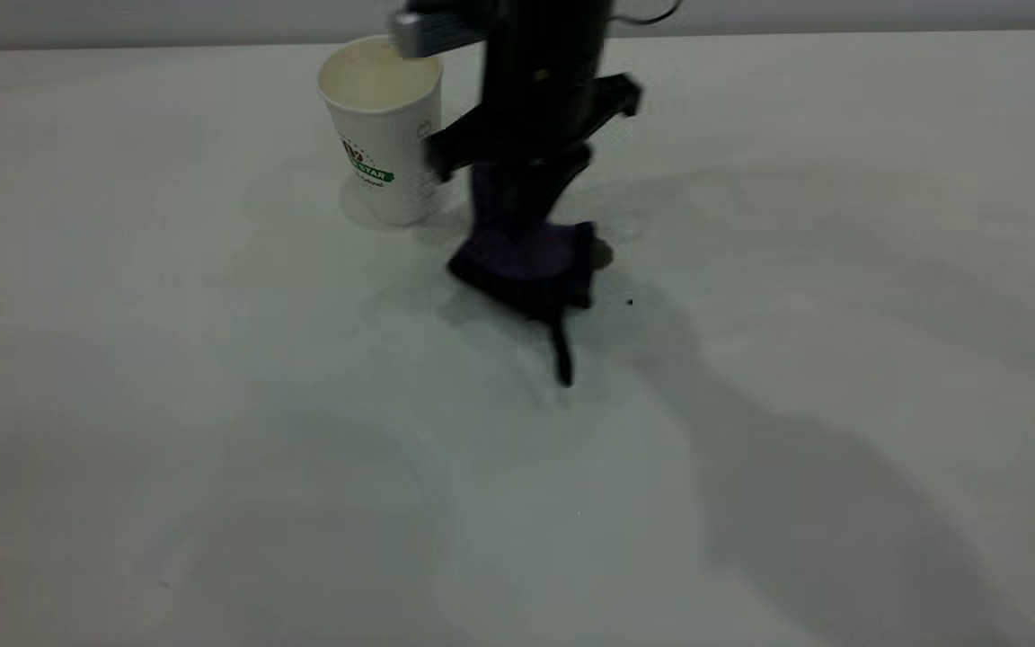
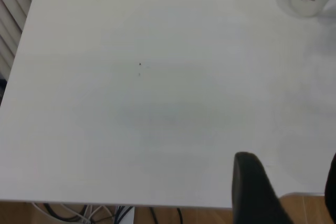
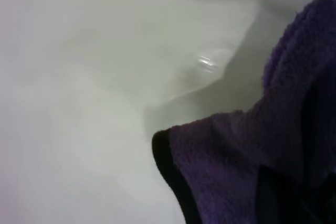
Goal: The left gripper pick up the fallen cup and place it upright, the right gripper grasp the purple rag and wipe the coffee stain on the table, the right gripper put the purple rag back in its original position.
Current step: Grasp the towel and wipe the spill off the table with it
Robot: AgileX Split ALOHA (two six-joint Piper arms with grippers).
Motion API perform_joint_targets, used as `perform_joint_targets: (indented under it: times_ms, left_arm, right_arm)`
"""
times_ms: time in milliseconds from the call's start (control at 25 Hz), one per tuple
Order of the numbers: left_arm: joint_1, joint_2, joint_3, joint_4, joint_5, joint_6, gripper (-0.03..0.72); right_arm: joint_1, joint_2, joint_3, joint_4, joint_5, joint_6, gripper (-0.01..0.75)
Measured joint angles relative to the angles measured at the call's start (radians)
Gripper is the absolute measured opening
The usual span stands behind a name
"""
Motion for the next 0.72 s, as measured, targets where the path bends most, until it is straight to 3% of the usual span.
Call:
perform_joint_targets:
  times_ms: [400, 520, 720]
  left_arm:
    - [0.0, 0.0, 0.0, 0.0, 0.0, 0.001, 0.401]
    - [0.0, 0.0, 0.0, 0.0, 0.0, 0.001, 0.401]
    - [0.0, 0.0, 0.0, 0.0, 0.001, 0.001, 0.401]
  right_arm:
    - [-0.007, 0.103, -0.002, 0.022, -0.119, 0.033, 0.091]
    - [-0.044, 0.11, -0.009, 0.028, -0.126, 0.046, 0.091]
    - [-0.166, 0.112, -0.015, 0.028, -0.105, 0.054, 0.091]
